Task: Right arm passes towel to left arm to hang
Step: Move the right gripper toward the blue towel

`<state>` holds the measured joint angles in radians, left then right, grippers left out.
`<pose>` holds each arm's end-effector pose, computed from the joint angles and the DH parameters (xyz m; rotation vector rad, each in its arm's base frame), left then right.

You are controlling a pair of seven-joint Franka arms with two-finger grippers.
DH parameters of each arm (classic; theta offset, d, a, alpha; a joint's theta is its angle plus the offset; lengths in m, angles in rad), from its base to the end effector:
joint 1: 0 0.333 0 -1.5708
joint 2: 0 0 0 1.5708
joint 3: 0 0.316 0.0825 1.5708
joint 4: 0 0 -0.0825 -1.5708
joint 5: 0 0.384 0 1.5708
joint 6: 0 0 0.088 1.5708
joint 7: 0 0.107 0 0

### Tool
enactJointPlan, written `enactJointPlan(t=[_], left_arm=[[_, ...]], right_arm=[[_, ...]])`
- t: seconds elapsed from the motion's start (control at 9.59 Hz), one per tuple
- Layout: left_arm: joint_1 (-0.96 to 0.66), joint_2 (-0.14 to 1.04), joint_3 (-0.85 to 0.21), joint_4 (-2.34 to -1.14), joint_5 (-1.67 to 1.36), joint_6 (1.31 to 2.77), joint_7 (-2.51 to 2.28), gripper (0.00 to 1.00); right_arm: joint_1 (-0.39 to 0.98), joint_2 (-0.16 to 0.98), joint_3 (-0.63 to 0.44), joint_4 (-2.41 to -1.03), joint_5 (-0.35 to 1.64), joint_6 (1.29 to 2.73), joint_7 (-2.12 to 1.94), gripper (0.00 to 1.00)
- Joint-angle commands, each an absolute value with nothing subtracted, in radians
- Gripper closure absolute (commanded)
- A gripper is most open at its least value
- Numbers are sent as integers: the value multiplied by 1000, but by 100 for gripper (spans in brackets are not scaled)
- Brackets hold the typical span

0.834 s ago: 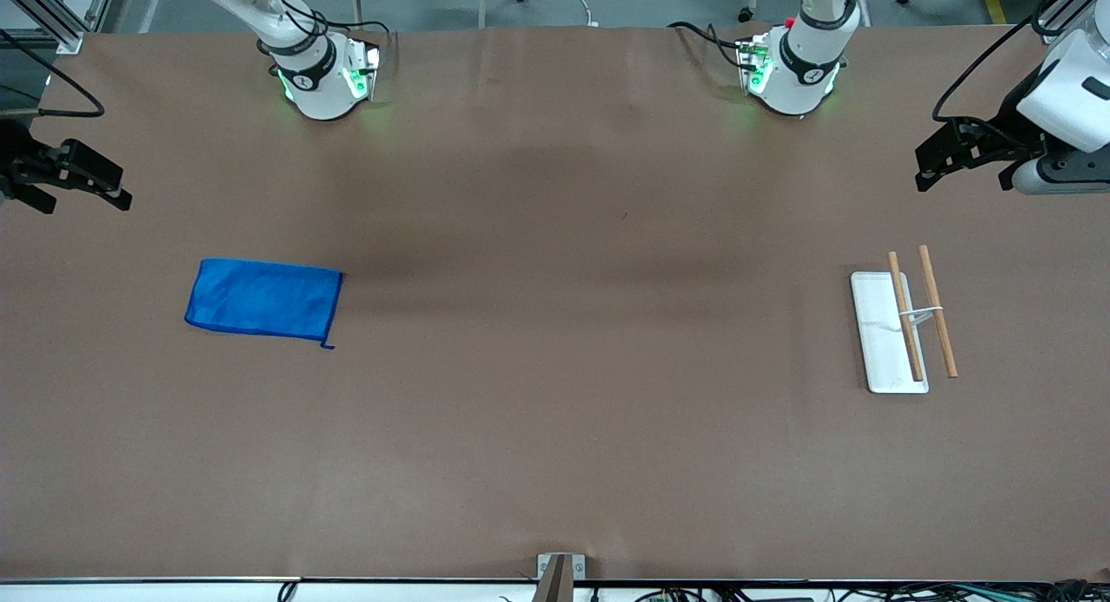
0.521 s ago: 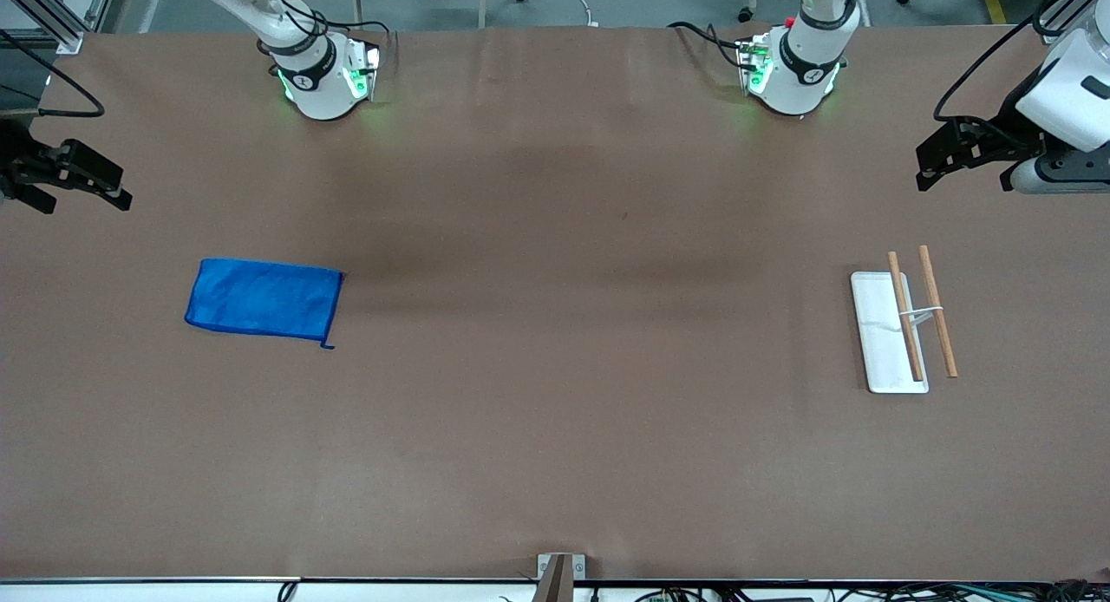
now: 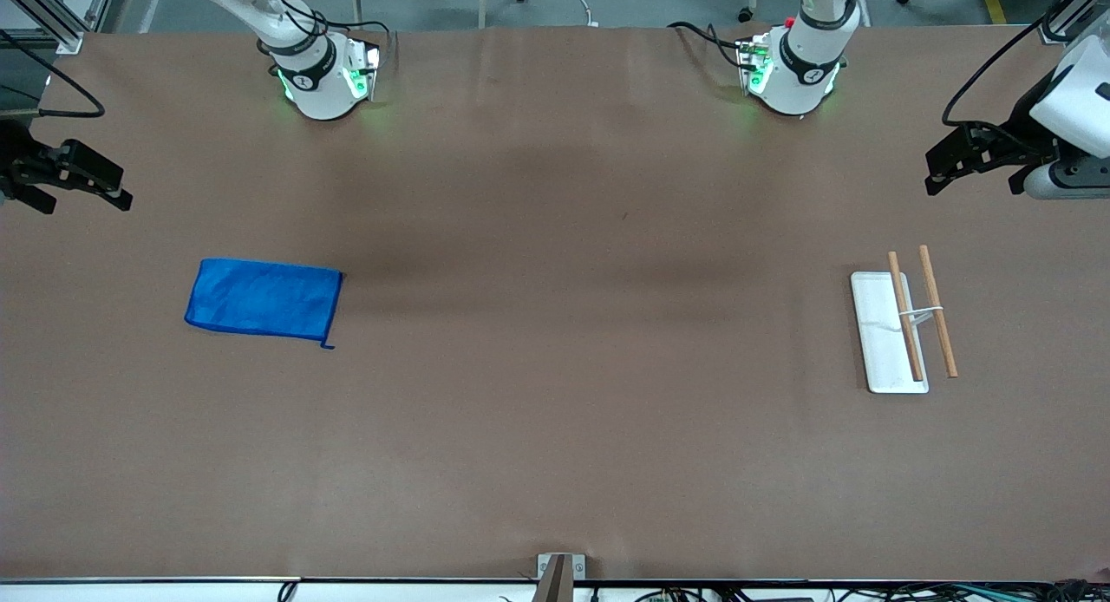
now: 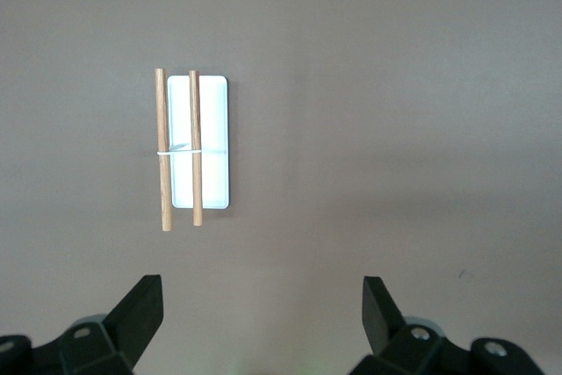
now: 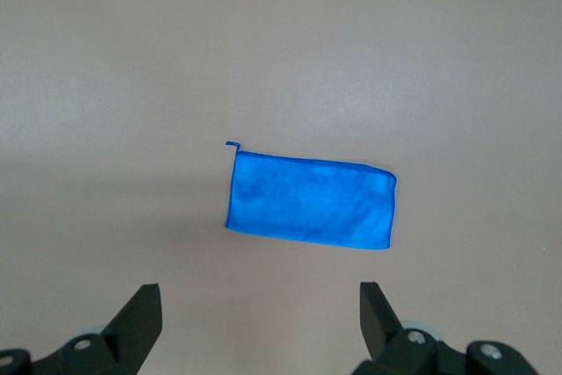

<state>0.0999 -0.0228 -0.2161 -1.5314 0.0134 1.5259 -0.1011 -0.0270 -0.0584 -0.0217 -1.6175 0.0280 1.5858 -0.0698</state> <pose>0.5397 -0.0630 0.6513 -3.1250 0.0225 -0.0291 0.5372 -0.0236 0.6357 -3.1135 -0.0328 -0.0442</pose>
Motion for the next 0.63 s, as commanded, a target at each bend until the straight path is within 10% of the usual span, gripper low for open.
enactJointPlan(t=[0.0, 0.52], left_arm=[[101, -5, -219, -1548, 14, 1542, -87, 0], [103, -5, -218, -1554, 15, 1537, -94, 0]], right_arm=[[-41, -39, -21, -1628, 43, 1597, -81, 1], [-123, 40, -23, -1881, 40, 1889, -89, 1]])
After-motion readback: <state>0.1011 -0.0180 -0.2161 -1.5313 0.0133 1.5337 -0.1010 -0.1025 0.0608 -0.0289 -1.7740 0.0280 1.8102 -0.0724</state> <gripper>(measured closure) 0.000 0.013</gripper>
